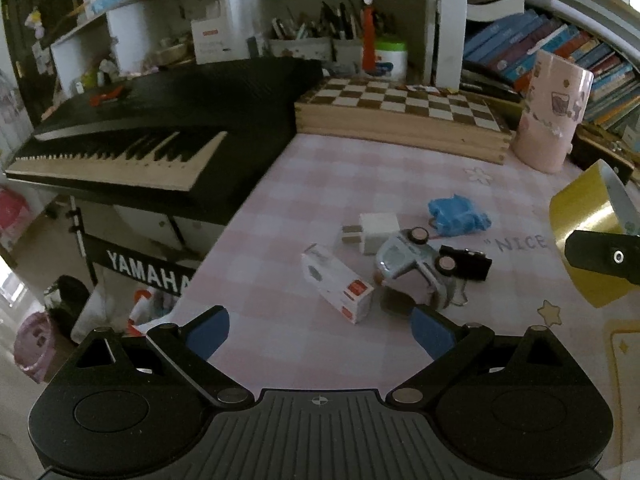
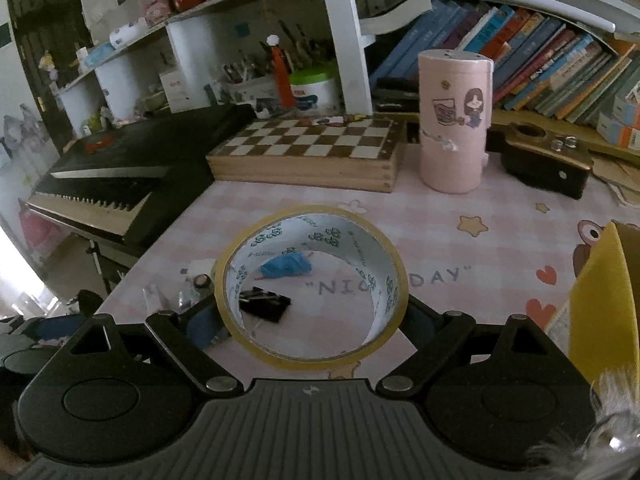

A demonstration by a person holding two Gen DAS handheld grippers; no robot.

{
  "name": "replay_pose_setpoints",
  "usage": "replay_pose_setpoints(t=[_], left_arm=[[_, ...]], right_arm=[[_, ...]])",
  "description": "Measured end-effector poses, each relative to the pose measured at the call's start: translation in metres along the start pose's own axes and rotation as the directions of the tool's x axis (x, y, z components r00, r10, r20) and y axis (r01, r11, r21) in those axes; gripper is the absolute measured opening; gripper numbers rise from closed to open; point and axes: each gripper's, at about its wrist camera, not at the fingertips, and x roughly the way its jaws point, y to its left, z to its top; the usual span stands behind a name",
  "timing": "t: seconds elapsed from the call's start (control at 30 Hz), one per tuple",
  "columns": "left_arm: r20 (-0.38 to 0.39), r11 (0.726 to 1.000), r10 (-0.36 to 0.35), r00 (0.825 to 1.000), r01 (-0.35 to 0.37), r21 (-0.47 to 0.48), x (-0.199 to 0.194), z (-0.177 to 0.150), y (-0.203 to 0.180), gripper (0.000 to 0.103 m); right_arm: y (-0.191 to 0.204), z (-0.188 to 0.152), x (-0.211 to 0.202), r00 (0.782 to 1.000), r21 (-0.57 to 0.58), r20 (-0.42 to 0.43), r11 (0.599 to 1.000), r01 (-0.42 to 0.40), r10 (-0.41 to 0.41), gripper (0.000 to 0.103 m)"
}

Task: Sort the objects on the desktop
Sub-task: 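Lower the left gripper onto the small white box and close it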

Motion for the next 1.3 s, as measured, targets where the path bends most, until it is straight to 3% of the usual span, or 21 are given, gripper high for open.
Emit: replay_pose_setpoints(t=[0.43,0.7,0.93,1.17,1.3], left_arm=[[0.001,0.999,0.027,1.000,-0.027,-0.018,0.019,0.003,-0.004,0.097],[-0.019,0.999,0.015,1.000,-0.016,-0.041,0.031,0.001,-0.002,0.082],[-0.015,0.997,0.006,1.000,-0.007,-0.075,0.044,0.010,-0.004,0.059],[-0.030,0.998,0.030,0.999,-0.032,-0.056,0.047,0.012,-0.008,0.013],[-0.039,0.995,0.009,0.999,-0.013,-0.101,0.040,0.006,0.002,0.013]], right_arm=[[-0.005,-0.006,0.001,1.000,-0.009,-0.022,1.000,0.006,-0.007,0.091],[-0.003,-0.008,0.005,0.999,-0.028,-0.037,1.000,-0.012,0.011,0.091],[-0.001,-0.008,0.007,0.999,-0.034,-0.047,0.999,-0.023,0.022,0.091],[0.000,-0.008,0.006,0.998,-0.040,-0.050,0.999,-0.025,0.023,0.091],[0.001,-0.010,0.005,0.999,-0.042,-0.049,0.999,-0.025,0.023,0.091]])
